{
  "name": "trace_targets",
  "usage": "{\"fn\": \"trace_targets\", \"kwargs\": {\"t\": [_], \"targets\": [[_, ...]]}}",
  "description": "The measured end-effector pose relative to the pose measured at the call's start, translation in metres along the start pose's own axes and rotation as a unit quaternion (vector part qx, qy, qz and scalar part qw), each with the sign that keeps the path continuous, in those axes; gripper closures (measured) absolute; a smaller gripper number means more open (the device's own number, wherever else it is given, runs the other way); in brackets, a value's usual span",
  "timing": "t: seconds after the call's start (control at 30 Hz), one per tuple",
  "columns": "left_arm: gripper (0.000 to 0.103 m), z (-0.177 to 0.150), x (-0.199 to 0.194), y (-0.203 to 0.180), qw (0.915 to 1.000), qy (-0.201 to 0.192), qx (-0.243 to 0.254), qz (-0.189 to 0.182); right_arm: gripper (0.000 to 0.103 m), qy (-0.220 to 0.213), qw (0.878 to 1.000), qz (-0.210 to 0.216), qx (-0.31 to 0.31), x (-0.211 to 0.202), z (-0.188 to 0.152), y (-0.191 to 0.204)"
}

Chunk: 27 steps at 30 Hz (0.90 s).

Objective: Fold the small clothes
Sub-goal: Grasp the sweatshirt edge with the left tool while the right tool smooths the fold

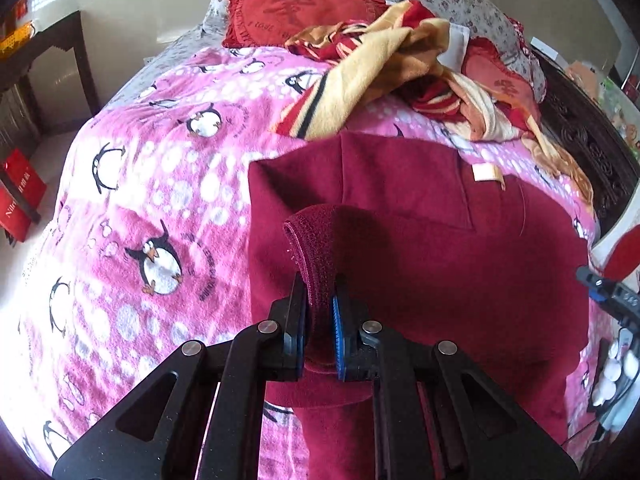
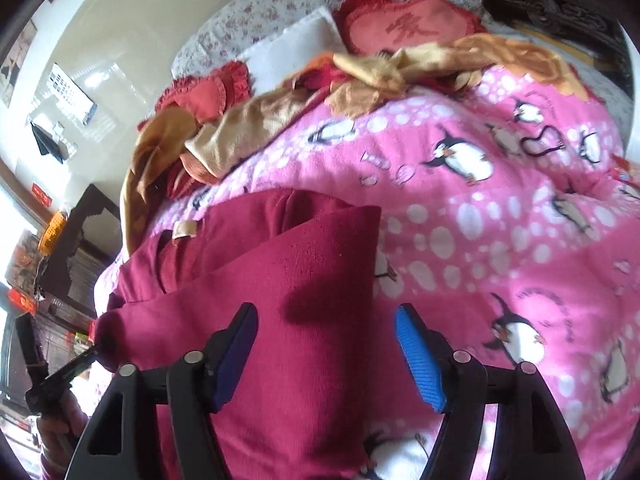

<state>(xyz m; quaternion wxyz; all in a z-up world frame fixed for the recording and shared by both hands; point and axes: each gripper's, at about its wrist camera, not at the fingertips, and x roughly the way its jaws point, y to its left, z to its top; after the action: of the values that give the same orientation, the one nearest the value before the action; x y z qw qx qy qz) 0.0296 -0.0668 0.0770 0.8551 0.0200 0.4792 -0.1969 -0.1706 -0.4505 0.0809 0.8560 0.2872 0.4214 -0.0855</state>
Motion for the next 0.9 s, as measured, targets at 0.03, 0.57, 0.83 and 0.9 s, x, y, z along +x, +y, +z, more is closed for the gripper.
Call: {"fn": "trace_targets", "kwargs": {"t": [0.03,0.57,0.83,0.9], "targets": [[0.093,0.002,0.001,0.0,1.0,-0.002,-0.001,0.002,0.063,0.009,1.0,0.003,-0.005,0.006,0.002,0.002],[0.081,-0.011,0.01,-0.009,0.9996,0.019,0.019,0.004,0.043,-0.027,0.999,0.001,-0.017,-0.021,-0.006,0.001],[0.069,-0.018,-0.003,-0.009,0.9997,0.017,0.015,0.007,0.085,0.013,0.998,-0.026,-0.062,-0.017,-0.055,0.0],[0.057,-0.021,-0.008,-0.011,0.9997,0.004,0.02,0.015,0.089,-0.001,0.996,-0.063,-0.06,-0.022,-0.052,-0.005]]}}
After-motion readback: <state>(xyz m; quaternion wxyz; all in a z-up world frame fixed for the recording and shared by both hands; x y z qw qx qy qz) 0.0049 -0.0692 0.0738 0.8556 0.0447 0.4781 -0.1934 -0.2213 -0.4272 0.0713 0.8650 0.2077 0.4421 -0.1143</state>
